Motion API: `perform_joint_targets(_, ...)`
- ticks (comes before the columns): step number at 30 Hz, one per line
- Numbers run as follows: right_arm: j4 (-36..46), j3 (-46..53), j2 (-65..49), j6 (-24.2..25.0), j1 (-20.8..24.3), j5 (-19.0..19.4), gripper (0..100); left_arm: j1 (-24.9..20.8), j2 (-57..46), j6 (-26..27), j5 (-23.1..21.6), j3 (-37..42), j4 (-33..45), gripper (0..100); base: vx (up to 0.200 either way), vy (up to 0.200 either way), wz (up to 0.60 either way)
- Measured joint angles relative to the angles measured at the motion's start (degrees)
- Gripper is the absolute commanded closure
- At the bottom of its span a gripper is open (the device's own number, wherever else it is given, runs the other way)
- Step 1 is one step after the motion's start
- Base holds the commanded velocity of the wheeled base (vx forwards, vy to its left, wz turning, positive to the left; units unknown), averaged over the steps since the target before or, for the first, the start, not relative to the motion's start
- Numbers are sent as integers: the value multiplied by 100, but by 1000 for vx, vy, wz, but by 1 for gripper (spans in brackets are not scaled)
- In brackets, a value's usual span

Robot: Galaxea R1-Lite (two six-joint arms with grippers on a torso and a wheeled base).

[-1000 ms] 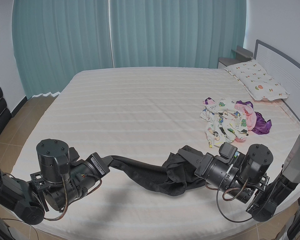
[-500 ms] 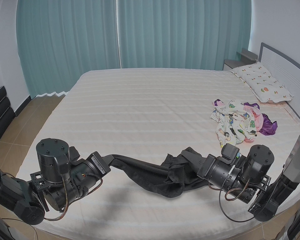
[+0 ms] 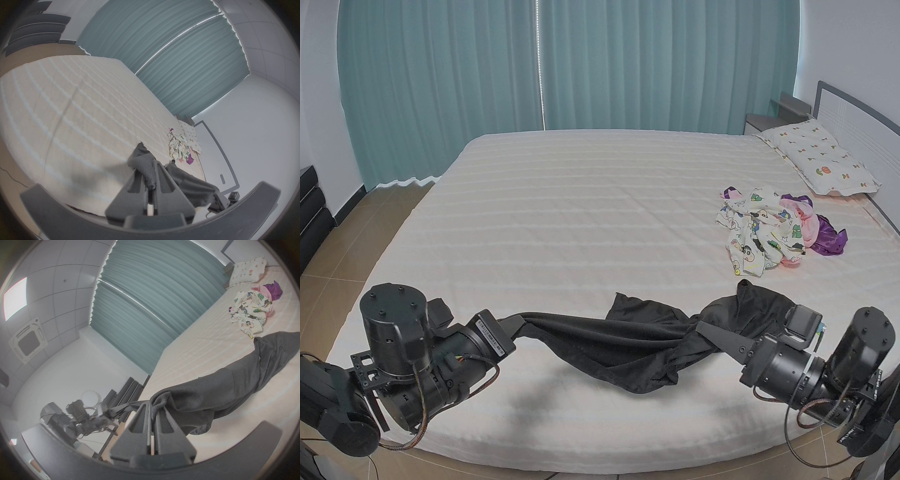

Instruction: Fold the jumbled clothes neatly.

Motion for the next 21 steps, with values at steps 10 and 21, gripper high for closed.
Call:
perform_joint_targets(10,262,446,-1855,-321,647,130,100,-77,-1047,18,95,-106,619,100,-40,0,0)
perform_joint_targets(21,2110,-1621,-3443,13,52,796,100,168,-1921,29,108,-1337,1530,100,0,0,0)
